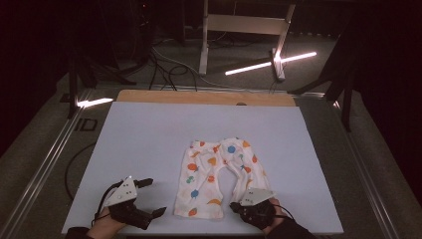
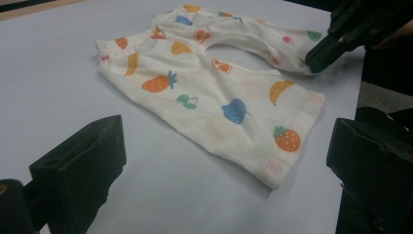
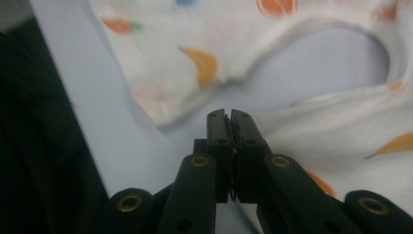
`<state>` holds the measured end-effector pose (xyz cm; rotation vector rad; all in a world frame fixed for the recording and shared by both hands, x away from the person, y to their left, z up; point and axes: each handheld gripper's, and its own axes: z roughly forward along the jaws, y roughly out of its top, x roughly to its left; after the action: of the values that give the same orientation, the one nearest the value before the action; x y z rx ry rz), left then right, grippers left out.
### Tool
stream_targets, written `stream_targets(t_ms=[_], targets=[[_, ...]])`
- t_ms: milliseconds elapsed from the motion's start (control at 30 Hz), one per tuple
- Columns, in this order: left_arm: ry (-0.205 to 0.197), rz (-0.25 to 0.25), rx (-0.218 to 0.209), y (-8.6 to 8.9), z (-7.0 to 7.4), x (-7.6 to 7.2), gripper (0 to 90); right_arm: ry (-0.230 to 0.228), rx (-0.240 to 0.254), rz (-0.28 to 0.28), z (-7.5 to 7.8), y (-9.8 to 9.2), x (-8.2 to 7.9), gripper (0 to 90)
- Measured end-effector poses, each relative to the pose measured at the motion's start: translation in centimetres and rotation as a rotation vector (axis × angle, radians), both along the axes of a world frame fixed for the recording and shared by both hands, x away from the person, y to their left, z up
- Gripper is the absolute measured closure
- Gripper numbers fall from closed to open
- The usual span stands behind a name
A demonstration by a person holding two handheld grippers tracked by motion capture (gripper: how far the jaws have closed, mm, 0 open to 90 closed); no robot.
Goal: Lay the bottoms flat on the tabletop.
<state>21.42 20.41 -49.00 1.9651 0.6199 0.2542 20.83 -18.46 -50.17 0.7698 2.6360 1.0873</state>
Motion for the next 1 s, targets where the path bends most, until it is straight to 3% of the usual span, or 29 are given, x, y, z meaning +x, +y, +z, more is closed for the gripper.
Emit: stream_targets(t_ms=[200,400,467,500,533,633,900,1000], targets=[[0.000,-0.002,0.003,0.0,0.0,0.0,1.7,0.007,0.022,0.054,0.3,1.3,-1.1,88.0],[-0.004,-0.003,0.006,0.0,0.0,0.0,1.7,0.030,0.002,0.080,-0.1,1.8,-1.2,87.0],[-0.004,-0.004,0.007,0.0,0.0,0.0,1.7,0.040,0.009,0.086,-0.1,1.8,-1.2,82.1],[-0.004,-0.006,0.007,0.0,0.0,0.0,1.7,0.039,0.013,0.091,-0.1,1.7,-1.1,75.6],[-0.003,-0.007,0.007,0.0,0.0,0.0,1.7,0.028,0.023,0.092,0.0,1.7,-1.1,63.2],[-0.003,-0.007,0.005,0.0,0.0,0.0,1.7,-0.024,0.082,0.031,0.7,0.9,-1.0,44.8],[-0.001,-0.008,0.007,0.0,-0.1,0.0,1.6,-0.104,0.205,-0.146,1.5,-1.8,0.9,24.9],[0.002,0.027,0.005,0.1,0.1,0.1,0.9,-0.116,0.227,-0.183,1.7,-2.8,1.6,18.6]])
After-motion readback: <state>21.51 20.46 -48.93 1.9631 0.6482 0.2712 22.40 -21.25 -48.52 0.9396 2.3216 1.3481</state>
